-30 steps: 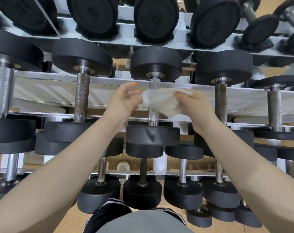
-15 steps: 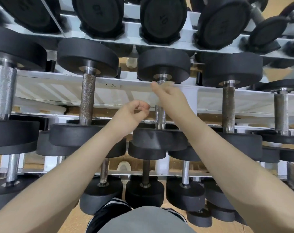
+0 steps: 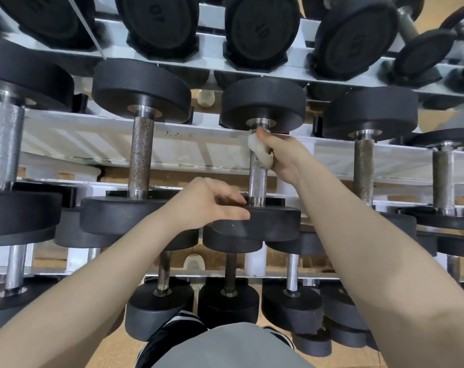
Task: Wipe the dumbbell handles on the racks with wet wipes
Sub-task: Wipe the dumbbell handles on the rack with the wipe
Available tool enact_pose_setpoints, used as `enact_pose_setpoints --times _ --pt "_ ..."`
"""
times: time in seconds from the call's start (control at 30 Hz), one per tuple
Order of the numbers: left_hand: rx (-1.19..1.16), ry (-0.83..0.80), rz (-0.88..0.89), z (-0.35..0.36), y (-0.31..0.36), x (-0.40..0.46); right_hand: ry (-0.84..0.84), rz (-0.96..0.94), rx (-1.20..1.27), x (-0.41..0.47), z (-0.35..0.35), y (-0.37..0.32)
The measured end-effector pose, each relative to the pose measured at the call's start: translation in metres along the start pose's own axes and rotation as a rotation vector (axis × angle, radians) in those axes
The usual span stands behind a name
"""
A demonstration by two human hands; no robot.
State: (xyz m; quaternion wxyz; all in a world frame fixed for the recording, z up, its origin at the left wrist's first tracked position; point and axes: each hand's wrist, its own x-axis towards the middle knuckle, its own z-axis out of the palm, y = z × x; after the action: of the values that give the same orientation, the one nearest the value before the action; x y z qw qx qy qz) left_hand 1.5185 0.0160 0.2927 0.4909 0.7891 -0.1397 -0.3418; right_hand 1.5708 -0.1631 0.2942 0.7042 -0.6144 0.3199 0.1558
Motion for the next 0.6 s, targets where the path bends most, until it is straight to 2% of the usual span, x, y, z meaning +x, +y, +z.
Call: enact_pose_setpoints --times 0.07,0.2,0.3,0.47,0.6 --pt "0.045 -0.009 0.021 -0.001 0.000 0.000 0.066 -0.031 -0.129 0.001 0.005 0.000" --pt "0.059 -0.008 0.025 0.000 0.003 0.002 0.353 -0.197 -0.710 -0.005 0.020 0.006" --pt "0.090 -0.006 0.035 0.000 0.001 0.004 0.380 -0.243 -0.893 -0.017 0.019 0.011" --pt "0.102 -0.055 0.039 -0.004 0.001 0.010 0.374 -0.210 -0.843 -0.013 0.014 0.010" --pt "0.127 -0.073 0.049 -0.004 0.003 0.007 0.385 -0.253 -0.638 0.002 0.021 -0.005"
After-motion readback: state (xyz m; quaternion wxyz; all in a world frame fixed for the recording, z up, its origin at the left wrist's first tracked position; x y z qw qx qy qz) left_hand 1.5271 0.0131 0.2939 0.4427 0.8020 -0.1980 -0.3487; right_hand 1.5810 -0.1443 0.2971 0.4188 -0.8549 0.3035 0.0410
